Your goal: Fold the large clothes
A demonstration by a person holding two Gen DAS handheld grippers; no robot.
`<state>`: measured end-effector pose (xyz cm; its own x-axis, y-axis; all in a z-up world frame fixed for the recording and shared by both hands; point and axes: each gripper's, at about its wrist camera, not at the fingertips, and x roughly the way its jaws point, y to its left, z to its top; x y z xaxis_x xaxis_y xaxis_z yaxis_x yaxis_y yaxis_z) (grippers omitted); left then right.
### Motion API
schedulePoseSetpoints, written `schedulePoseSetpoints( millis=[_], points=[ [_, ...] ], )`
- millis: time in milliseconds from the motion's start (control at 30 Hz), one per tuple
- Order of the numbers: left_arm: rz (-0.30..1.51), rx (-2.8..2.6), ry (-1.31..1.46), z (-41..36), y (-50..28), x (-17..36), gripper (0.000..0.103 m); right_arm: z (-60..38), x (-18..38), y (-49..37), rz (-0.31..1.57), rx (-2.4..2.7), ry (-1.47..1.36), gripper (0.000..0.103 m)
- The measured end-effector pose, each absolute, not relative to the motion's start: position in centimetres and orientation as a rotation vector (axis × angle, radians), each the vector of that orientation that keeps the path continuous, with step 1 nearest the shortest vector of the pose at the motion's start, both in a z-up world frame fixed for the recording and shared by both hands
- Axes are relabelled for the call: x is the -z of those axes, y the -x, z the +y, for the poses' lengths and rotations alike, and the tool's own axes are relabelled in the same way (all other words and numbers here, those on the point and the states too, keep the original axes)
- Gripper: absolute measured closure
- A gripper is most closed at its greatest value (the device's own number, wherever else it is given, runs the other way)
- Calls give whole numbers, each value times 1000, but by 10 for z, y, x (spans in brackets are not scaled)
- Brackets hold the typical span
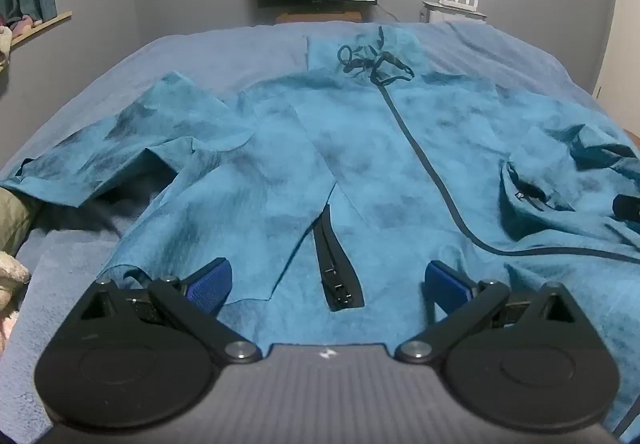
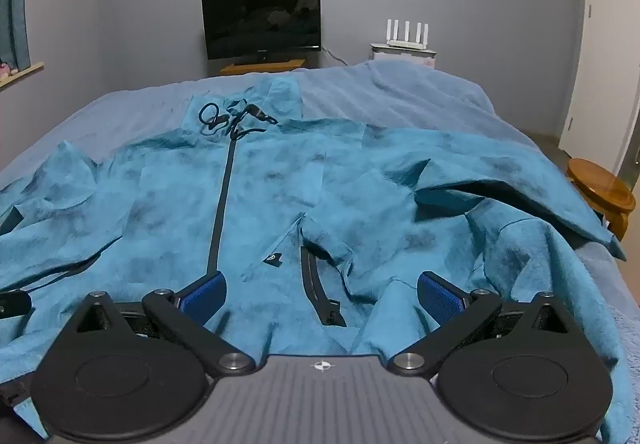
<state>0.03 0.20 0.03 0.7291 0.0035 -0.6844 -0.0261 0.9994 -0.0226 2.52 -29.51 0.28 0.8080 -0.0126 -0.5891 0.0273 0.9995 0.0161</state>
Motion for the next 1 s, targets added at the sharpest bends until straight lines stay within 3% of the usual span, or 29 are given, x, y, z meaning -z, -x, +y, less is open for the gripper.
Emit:
schedulePoseSetpoints(
  millis=[1000],
  points=[
    [759, -31, -12, -1, -1, 0, 0, -296, 1, -30, 654, 13, -38, 0]
  ],
)
